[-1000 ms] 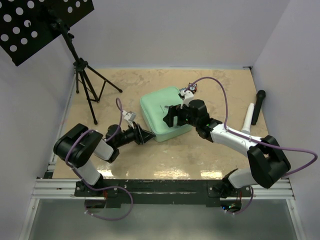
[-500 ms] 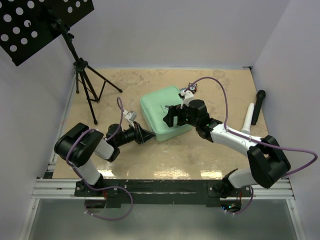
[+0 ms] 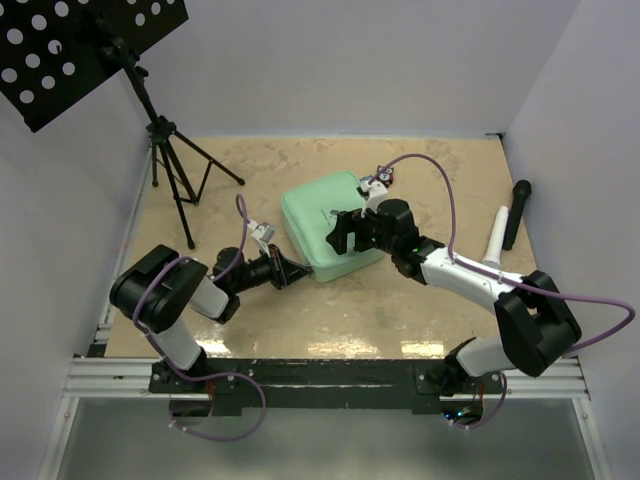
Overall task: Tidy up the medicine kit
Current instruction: Zip the medicine box at the center of the board.
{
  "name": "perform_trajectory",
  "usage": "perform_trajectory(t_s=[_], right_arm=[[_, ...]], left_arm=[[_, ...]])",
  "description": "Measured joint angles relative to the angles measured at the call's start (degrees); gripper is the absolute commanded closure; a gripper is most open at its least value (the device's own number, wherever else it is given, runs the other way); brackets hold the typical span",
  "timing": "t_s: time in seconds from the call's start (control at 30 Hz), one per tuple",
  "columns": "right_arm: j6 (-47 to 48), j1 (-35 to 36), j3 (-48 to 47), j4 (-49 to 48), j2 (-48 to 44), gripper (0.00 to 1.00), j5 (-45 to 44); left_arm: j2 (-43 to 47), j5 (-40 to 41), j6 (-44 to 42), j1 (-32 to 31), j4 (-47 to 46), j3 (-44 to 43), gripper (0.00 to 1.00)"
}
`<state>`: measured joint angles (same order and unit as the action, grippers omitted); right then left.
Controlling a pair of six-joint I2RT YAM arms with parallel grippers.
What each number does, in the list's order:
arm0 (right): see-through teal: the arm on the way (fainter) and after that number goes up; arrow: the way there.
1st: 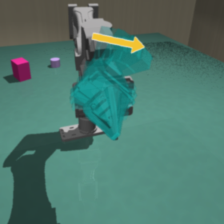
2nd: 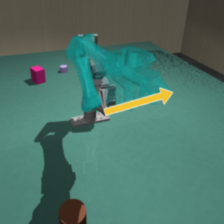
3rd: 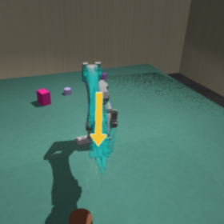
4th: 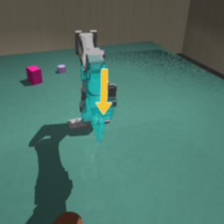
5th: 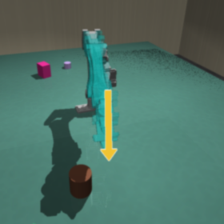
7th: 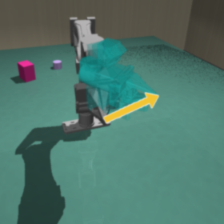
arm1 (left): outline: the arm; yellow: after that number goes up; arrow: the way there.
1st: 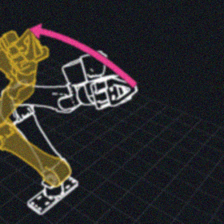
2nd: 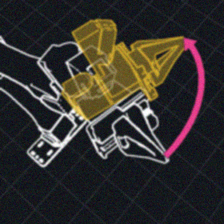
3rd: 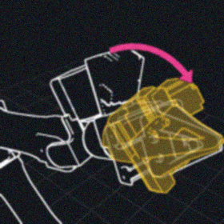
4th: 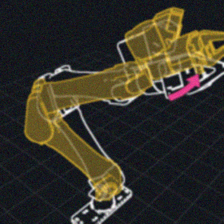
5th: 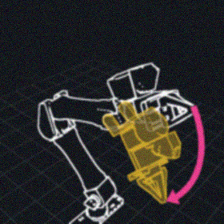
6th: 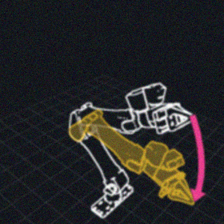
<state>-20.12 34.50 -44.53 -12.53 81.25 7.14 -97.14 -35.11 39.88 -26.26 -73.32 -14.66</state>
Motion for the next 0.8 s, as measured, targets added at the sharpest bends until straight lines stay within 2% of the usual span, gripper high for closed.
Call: perform_trajectory(t_s=[0.23, 0.27, 0.37, 0.8], right_arm=[[0.0, 0.0, 0.0, 0.0, 0.0, 0.08, 0.0], [0.0, 0.0, 0.0, 0.0, 0.0, 0.07, 0.0], [0.0, 0.0, 0.0, 0.0, 0.0, 0.08, 0.0], [0.0, 0.0, 0.0, 0.0, 0.07, 0.08, 0.0]], left_arm=[[-0.04, -0.28, 0.11, 0.0, -0.22, 0.0, 1.0], [-0.04, -0.28, 0.15, 0.0, -0.22, 0.0, 0.99], [-0.11, -0.28, 0.28, 0.0, -0.28, 0.0, 0.86], [-1.2, 0.81, 1.53, 0.0, -0.28, -0.59, 0.78]])
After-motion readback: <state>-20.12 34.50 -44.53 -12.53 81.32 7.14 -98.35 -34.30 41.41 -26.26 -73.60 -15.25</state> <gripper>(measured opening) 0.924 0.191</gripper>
